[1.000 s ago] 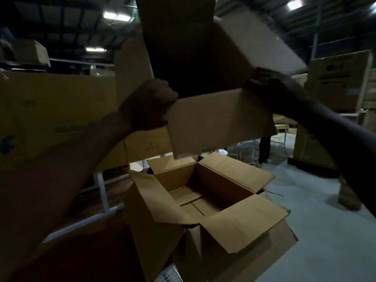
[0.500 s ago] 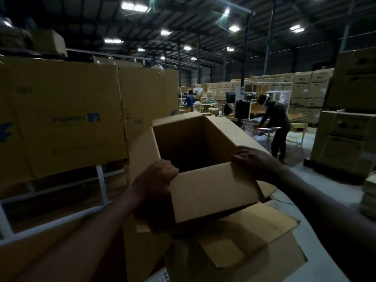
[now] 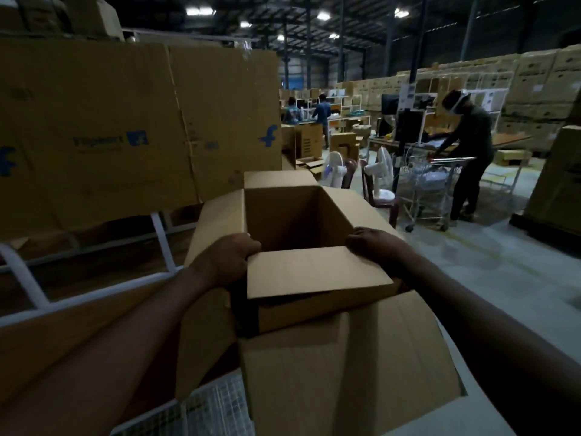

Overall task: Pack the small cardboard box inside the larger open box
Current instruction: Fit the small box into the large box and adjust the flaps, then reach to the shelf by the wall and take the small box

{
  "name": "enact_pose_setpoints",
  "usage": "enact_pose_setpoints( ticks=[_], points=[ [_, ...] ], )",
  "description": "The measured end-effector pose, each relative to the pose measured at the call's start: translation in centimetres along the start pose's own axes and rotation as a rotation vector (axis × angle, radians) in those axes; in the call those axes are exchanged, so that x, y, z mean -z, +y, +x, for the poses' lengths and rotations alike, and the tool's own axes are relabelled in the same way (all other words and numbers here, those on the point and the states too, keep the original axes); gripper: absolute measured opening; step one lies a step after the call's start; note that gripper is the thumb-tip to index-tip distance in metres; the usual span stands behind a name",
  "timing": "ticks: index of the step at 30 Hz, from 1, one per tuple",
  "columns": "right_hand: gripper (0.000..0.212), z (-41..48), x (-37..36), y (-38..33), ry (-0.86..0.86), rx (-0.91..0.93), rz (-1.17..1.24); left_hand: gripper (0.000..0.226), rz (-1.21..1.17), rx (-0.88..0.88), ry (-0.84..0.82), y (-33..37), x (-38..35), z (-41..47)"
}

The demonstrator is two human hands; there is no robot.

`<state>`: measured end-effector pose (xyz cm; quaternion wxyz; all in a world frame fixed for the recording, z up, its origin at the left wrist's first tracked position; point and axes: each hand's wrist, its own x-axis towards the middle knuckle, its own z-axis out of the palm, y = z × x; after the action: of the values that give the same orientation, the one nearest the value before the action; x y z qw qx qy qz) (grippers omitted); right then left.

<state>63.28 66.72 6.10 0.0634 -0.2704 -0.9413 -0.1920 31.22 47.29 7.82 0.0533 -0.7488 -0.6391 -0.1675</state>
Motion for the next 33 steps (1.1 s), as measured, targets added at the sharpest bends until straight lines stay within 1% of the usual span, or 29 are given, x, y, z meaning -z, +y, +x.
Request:
enact_pose_setpoints(
  ticks=[1, 2, 3, 4, 6, 8, 9, 12, 14, 16, 18, 20, 22, 23, 24, 26, 27, 29, 30, 33],
  points=[
    [0.013, 0.0, -0.9, -0.2, -0.026, -0.032, 0.033, 0.011, 0.007, 0.017, -0.054, 0.2, -0.7, -0.3],
    [0.014, 0.0, -1.7, -0.3, -0.052, 0.008, 0.04, 0.016, 0.026, 0.035, -0.096, 0.5, -1.3, -0.7],
    [0.014, 0.1, -2.3, -0.6, -0.059, 0.024, 0.112, 0.024, 0.035, 0.065, -0.121, 0.5, -2.0, -1.3],
    [0.014, 0.4, -2.9, -0.7, -0.061, 0.032, 0.189, 0.032, 0.032, 0.109, -0.129, 0.5, -2.3, -1.7],
    [0.015, 0.7, -2.9, -0.5, -0.091, 0.025, 0.283, 0.038, 0.026, 0.166, -0.117, 0.3, -2.4, -1.8],
    [0.021, 0.8, -2.1, -0.9, -0.055, -0.038, 0.36, 0.039, 0.005, 0.186, -0.128, 0.0, -2.4, -1.5],
    [0.024, 0.9, -2.1, -0.9, -0.053, -0.049, 0.356, 0.039, 0.001, 0.192, -0.123, 0.1, -2.4, -1.4],
    [0.031, 0.9, -2.0, -1.0, -0.036, -0.038, 0.324, 0.03, -0.019, 0.215, -0.03, 0.3, -3.2, -1.7],
    [0.033, 1.0, -1.6, -0.4, -0.054, -0.058, 0.309, 0.029, -0.038, 0.242, 0.002, 1.1, -3.5, -1.5],
    [0.036, 0.8, -1.0, 0.4, -0.038, -0.114, 0.303, 0.03, -0.05, 0.247, 0.023, 2.4, -3.8, -1.2],
    [0.041, 0.4, -0.5, 0.8, 0.018, -0.209, 0.309, 0.027, -0.052, 0.255, 0.044, 2.9, -4.3, -1.2],
    [0.044, -0.5, -0.7, 0.7, 0.043, -0.25, 0.297, 0.021, -0.055, 0.26, 0.022, 2.6, -4.3, -1.3],
    [0.046, -1.4, -1.0, 0.7, 0.008, -0.233, 0.262, 0.02, -0.048, 0.268, -0.042, 2.1, -3.6, -1.7],
    [0.049, -1.7, -0.8, 0.8, -0.018, -0.246, 0.248, 0.026, -0.032, 0.259, -0.089, 1.9, -3.0, -1.9],
    [0.052, -1.8, -0.5, 1.2, -0.01, -0.276, 0.249, 0.037, -0.022, 0.236, -0.142, 1.9, -2.2, -2.0],
    [0.051, -1.9, 0.5, 1.3, 0.107, -0.361, 0.287, 0.056, 0.001, 0.201, -0.227, 2.2, -0.5, -2.5],
    [0.044, -1.7, 1.4, 0.9, 0.19, -0.372, 0.306, 0.058, 0.006, 0.197, -0.218, 2.3, 0.5, -2.6],
    [0.032, -0.7, 3.6, -0.3, 0.333, -0.321, 0.313, 0.053, 0.03, 0.214, -0.115, 2.2, 2.8, -2.7],
    [0.032, 0.1, 4.8, -1.2, 0.387, -0.274, 0.302, 0.051, 0.057, 0.232, -0.044, 2.2, 4.2, -2.9],
    [0.048, 3.0, 8.9, -4.7, 0.464, -0.194, 0.277, 0.054, 0.141, 0.275, 0.17, 1.3, 8.8, -4.0]
  ],
)
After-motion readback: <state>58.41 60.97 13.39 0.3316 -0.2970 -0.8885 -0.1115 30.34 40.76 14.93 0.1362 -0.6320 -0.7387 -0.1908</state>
